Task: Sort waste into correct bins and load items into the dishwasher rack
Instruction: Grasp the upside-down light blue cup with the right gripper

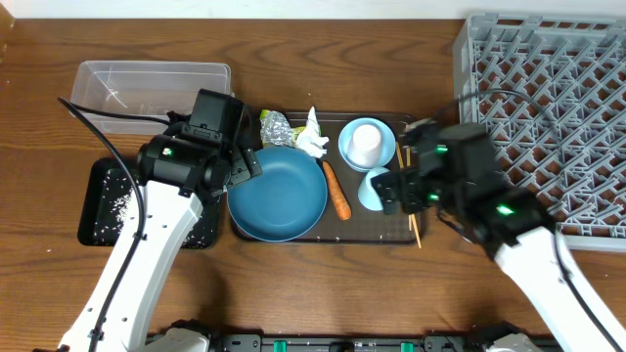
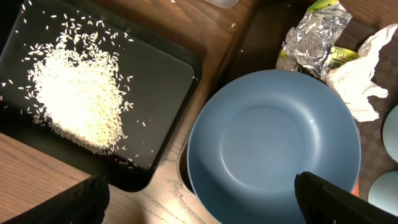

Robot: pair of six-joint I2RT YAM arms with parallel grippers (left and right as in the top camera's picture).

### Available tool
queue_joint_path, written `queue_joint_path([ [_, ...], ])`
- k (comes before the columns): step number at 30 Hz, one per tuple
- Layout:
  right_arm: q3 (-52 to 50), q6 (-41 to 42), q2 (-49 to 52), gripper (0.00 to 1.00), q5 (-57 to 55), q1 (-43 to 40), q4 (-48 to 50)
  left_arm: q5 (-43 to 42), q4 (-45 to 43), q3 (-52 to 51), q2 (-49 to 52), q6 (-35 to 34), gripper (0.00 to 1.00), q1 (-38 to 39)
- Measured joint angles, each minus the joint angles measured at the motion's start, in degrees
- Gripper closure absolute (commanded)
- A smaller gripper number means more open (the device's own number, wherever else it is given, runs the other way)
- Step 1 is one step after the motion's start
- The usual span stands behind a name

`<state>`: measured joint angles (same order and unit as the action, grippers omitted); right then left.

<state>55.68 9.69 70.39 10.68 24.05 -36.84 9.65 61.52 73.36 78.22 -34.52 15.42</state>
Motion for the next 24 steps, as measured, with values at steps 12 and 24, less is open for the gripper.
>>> queue_joint_path([
  [12,0.0,2.7,11.3,0.01,-8.3,3.0,5.9,0.0,0.0,0.0,0.0,0.0,0.02,0.0],
  [24,0.1,4.4,20.4,0.01,-9.5,6.1,8.5,0.0,0.0,0.0,0.0,0.0,0.02,0.0],
])
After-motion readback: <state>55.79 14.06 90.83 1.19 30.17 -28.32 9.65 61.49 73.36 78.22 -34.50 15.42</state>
